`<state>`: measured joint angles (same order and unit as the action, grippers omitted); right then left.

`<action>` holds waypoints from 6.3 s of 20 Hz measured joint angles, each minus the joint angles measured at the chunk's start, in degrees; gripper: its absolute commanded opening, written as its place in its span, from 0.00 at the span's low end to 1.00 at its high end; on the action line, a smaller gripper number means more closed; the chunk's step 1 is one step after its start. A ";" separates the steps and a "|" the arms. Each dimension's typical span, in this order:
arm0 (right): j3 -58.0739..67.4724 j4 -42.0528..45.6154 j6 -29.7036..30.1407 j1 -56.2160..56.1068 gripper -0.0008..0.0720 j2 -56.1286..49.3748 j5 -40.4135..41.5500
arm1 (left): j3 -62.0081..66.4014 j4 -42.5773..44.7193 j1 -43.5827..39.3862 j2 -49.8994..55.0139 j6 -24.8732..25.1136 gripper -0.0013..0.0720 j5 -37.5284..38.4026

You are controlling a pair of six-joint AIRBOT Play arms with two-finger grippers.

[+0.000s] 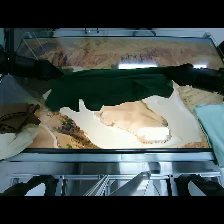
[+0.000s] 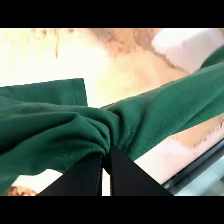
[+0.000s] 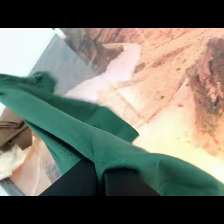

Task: Fold the shirts.

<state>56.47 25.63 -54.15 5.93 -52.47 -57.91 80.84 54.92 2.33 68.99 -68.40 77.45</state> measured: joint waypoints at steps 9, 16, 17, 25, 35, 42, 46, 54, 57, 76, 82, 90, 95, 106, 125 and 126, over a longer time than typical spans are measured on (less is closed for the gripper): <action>-6.23 4.61 -0.24 -1.03 0.42 -10.93 -3.96 | -14.82 1.27 -4.90 8.98 1.84 0.51 -1.18; -5.84 14.86 -6.34 4.15 0.56 -13.18 -10.34 | -11.17 0.85 0.00 16.50 1.62 1.00 8.52; -5.70 16.48 -7.45 5.44 0.56 -12.68 -11.80 | -10.36 0.83 1.75 16.48 1.31 1.00 9.99; -12.07 25.75 -12.50 9.51 0.51 -12.70 -9.64 | -16.61 3.19 16.06 13.94 -0.15 0.97 9.40; -13.62 14.60 -13.11 9.66 0.47 -28.37 1.36 | -22.56 -3.21 16.61 21.49 3.13 0.97 5.07; -12.94 5.73 -8.94 9.60 0.46 -33.92 4.15 | -22.67 -6.03 14.25 25.73 3.85 0.97 2.34; -11.61 2.93 -7.65 8.81 0.06 -35.91 6.21 | -22.67 -7.80 11.06 26.32 3.89 0.53 -2.86; -6.32 -2.80 -1.92 6.64 0.04 -34.77 4.20 | -20.11 -7.13 7.76 25.49 4.15 0.04 -11.08; -0.50 -3.19 -1.42 6.62 0.04 -30.14 2.69 | -14.29 -8.07 8.46 20.55 4.13 0.04 -8.33; 23.67 -1.18 2.82 16.52 0.04 1.60 5.66 | 21.90 -8.26 24.65 -10.01 2.23 0.05 -1.75; 23.47 1.79 -3.30 16.02 0.04 -10.80 -3.67 | 8.04 -7.98 21.14 -5.86 2.89 0.05 3.74; 20.81 7.23 -7.32 10.29 0.36 -35.65 -13.16 | -6.45 -7.85 10.19 14.56 5.53 0.68 1.88; 20.61 8.00 -8.55 14.03 0.56 -39.23 -15.23 | -0.15 -7.69 11.89 26.23 4.37 1.00 6.40; 0.94 16.00 -14.29 16.02 0.55 -29.51 -20.20 | -7.26 -1.31 21.18 30.12 0.87 0.99 9.79; -14.47 1.66 -10.43 -12.17 0.04 -33.16 -1.57 | -6.36 -0.92 10.64 30.42 3.17 0.05 -2.75; -14.47 1.27 -10.01 -12.24 0.04 -32.50 -1.53 | -6.36 -0.92 10.58 30.32 3.30 0.05 -2.93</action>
<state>42.00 26.89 -64.16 -6.31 -84.97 -59.44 74.48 54.00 12.91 99.31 -65.10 74.52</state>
